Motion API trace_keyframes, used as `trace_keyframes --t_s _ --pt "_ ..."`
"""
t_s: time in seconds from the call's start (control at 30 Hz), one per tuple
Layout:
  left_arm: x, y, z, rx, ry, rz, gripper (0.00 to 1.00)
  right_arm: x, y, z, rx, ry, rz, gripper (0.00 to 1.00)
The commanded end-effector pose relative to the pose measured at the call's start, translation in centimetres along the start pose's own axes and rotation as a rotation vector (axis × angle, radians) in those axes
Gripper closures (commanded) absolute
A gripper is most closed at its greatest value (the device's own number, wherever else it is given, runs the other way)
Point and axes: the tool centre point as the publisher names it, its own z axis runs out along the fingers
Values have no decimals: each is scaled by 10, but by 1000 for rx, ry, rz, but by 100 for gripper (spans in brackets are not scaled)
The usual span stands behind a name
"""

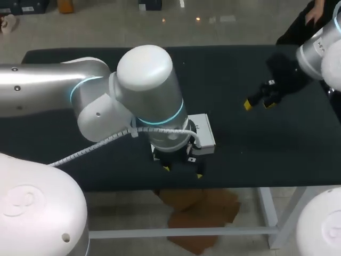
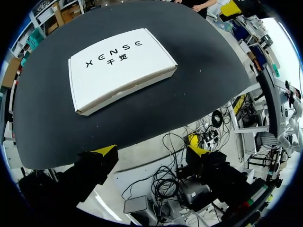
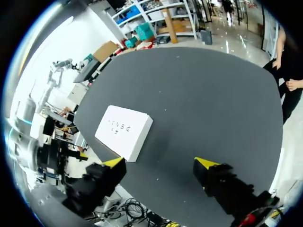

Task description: Assemble the packaging by folding the flat box into shape, placing the metal phone stand inside, and closing the box properly

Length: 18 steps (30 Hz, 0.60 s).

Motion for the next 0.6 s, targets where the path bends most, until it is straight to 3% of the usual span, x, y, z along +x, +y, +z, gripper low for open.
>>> trace_keyframes --t_s 0.03,0.1,0.27,0.6 --pt "12 -12 18 -14 -122 -49 0 -12 -6 2 -300 85 -180 0" --pt "13 -14 22 -15 -131 -68 0 -17 -5 5 -330 72 -229 0" --pt "14 -19 34 -17 -164 -134 0 -30 -2 15 -418 131 -433 0" --pt "10 -37 47 -27 -174 -204 0 -55 12 29 -470 211 -664 0"
